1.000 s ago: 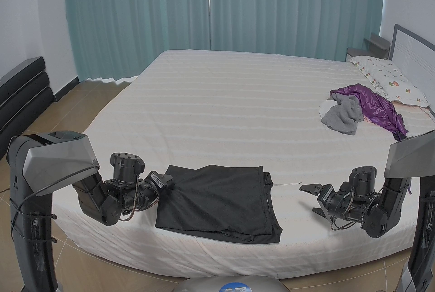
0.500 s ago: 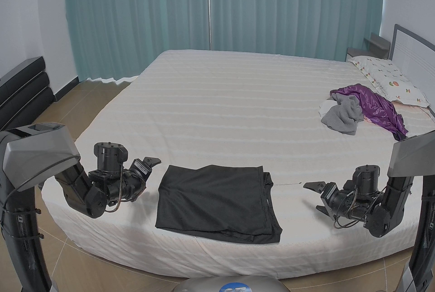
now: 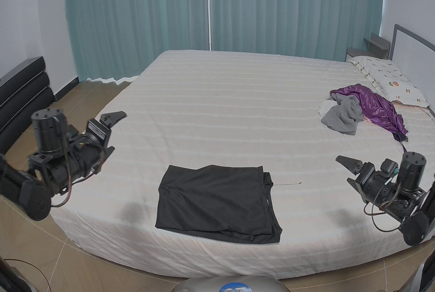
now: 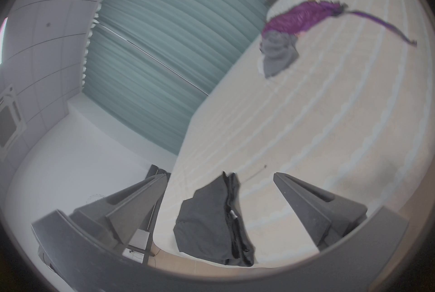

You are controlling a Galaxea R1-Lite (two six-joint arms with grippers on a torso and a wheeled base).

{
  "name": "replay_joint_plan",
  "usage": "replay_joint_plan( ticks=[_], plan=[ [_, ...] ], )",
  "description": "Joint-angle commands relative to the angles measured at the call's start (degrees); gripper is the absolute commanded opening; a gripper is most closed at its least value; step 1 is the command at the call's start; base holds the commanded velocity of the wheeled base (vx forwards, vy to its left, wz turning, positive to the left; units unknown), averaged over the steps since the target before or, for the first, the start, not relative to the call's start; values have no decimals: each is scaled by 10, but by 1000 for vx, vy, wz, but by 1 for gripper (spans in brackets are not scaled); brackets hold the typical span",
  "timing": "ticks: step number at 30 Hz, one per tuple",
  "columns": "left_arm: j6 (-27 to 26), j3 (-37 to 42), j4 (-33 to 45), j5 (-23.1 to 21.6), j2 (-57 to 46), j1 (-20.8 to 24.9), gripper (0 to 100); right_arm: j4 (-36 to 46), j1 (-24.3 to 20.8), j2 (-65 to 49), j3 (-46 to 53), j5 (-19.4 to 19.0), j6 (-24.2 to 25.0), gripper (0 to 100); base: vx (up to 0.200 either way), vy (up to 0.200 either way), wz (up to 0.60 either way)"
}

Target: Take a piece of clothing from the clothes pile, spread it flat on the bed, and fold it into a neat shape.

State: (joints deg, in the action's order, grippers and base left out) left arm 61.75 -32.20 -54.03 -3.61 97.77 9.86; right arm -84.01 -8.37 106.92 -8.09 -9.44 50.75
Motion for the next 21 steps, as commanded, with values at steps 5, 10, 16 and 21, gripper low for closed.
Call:
replay_joint_plan(
  ticks=[5, 10, 16, 21],
  plan=[
    [-118, 129, 64, 67, -400, 0, 100, 183, -51, -417, 81, 82, -69, 100, 0, 0, 0],
    [-200, 146, 175, 74, -588, 0, 100, 407, -60, -651, 81, 55, -182, 100, 0, 0, 0],
    [-310, 132, 350, 80, -760, -4, 100, 686, -33, -871, 55, 62, -366, 100, 0, 0, 0],
    [-373, 115, 430, 113, -848, -7, 100, 828, 27, -954, 5, 59, -420, 100, 0, 0, 0]
  ],
)
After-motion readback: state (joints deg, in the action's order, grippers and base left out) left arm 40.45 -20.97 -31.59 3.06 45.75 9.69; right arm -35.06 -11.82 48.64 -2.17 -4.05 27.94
